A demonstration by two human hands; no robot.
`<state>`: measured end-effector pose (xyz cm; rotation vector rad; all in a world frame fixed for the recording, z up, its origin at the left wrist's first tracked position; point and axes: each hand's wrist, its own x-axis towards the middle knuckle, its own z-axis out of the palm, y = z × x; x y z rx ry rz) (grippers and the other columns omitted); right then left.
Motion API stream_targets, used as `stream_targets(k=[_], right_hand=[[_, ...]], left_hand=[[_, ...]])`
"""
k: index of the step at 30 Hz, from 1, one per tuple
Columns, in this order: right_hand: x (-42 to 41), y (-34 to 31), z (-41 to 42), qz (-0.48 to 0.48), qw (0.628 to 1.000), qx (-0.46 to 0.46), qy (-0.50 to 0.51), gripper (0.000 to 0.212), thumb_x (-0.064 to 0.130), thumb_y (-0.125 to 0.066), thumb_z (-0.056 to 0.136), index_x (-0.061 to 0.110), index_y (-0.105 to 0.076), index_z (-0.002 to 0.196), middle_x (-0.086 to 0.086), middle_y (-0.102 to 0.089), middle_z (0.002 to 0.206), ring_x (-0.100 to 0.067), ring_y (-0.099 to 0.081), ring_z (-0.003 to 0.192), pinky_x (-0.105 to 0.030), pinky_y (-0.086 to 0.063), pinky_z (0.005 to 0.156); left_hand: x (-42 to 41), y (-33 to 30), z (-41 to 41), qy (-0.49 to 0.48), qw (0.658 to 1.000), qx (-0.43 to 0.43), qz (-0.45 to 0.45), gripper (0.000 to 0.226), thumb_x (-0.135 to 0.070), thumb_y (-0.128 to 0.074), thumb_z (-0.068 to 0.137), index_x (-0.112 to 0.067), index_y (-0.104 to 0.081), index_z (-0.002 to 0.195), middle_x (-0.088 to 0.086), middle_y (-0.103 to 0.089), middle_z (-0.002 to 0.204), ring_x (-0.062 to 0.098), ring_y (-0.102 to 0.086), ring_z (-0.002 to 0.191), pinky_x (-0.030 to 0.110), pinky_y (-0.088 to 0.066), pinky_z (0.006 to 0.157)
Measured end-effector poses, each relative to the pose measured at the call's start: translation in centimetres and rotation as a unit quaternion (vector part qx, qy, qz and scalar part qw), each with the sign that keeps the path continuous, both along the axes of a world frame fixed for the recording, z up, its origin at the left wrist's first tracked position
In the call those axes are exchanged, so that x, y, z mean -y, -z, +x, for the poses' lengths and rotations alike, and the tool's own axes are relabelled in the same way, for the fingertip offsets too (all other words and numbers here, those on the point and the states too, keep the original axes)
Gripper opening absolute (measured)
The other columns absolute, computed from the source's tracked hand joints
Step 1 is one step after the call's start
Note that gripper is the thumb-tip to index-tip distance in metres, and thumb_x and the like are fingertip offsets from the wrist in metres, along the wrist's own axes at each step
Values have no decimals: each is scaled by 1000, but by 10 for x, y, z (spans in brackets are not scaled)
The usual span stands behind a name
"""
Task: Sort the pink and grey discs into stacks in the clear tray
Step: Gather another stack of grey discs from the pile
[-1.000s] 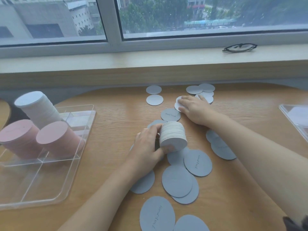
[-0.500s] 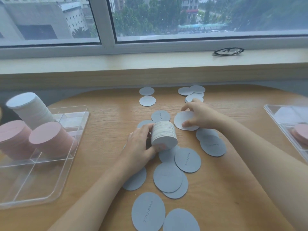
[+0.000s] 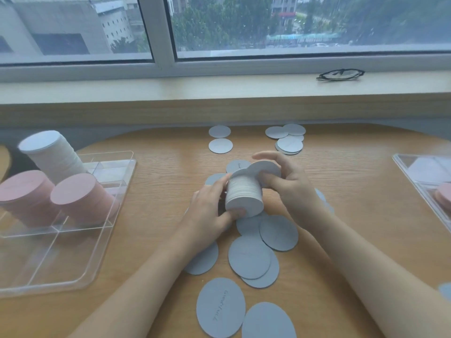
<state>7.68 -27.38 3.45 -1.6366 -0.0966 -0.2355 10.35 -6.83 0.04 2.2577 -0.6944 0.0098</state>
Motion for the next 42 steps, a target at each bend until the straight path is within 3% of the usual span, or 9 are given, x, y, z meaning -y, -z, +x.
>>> stream_targets(k=[3,5,10,16,25,30,36,40,42], right_hand=[[-4,4,-1,3,998,-48,-36,27,17,-50,96,19,-70,113,-6,-69,114,-23,-64,109,-42,-53,94],[-6,7,-3,-66,994,-62,-56,36,36,-47,96,25,-66,124,6,-66,124,-11,-59,120,-33,-47,102],[-5,11,-5,-216,973,-52,-59,67,65,-38,90,39,-30,152,22,-43,145,17,-34,129,-20,-29,107],[-5,21,-10,-248,961,-73,-101,94,88,-31,77,41,-11,155,23,-15,161,9,-9,146,-34,-13,123],[-1,16,-12,-327,939,-51,-95,106,70,-63,78,39,1,156,24,-8,158,3,-8,147,-31,-16,119],[-8,16,-12,-359,925,-46,-116,101,64,-52,85,32,14,155,17,18,162,9,15,145,-20,1,118],[1,19,-9,-329,940,-38,-85,102,52,-69,85,33,-1,158,21,-21,160,0,-21,146,-31,-23,119],[0,23,-6,-363,926,-45,-99,95,55,-62,89,32,-1,158,13,-14,163,-3,-14,148,-32,-19,121],[1,23,-6,-364,926,-38,-89,89,53,-64,88,30,-13,156,11,-27,158,-5,-26,143,-32,-25,117]], left_hand=[[-1,0,0,-5,1000,0,5,82,-58,-62,83,-30,-33,154,-17,-55,126,-4,-41,107,26,-29,104],[-1,-1,1,-5,1000,-5,4,78,-58,-60,81,-31,-38,151,-16,-57,128,-2,-44,110,28,-31,105],[0,-2,0,-5,1000,-3,-8,65,-56,-64,81,-34,-48,139,-26,-58,118,-6,-46,109,28,-33,102],[0,-2,0,13,1000,-4,18,68,-62,-58,83,-30,-45,142,-22,-57,123,-2,-46,111,30,-33,103],[0,-5,-3,18,1000,-11,18,66,-65,-48,80,-35,-46,139,-22,-56,125,-2,-46,110,33,-34,105],[0,-1,1,29,998,-17,51,77,-59,-50,90,-28,-27,156,-12,-48,145,6,-41,129,36,-29,113],[2,-3,-1,23,999,-23,22,69,-55,-57,88,-30,-38,149,-20,-52,136,0,-45,121,37,-35,110],[3,0,1,33,998,-17,40,73,-53,-59,94,-26,-29,155,-12,-47,148,10,-46,132,41,-34,113],[2,2,2,35,999,-31,27,75,-56,-59,92,-29,-28,155,-13,-47,148,13,-49,132,44,-39,110]])
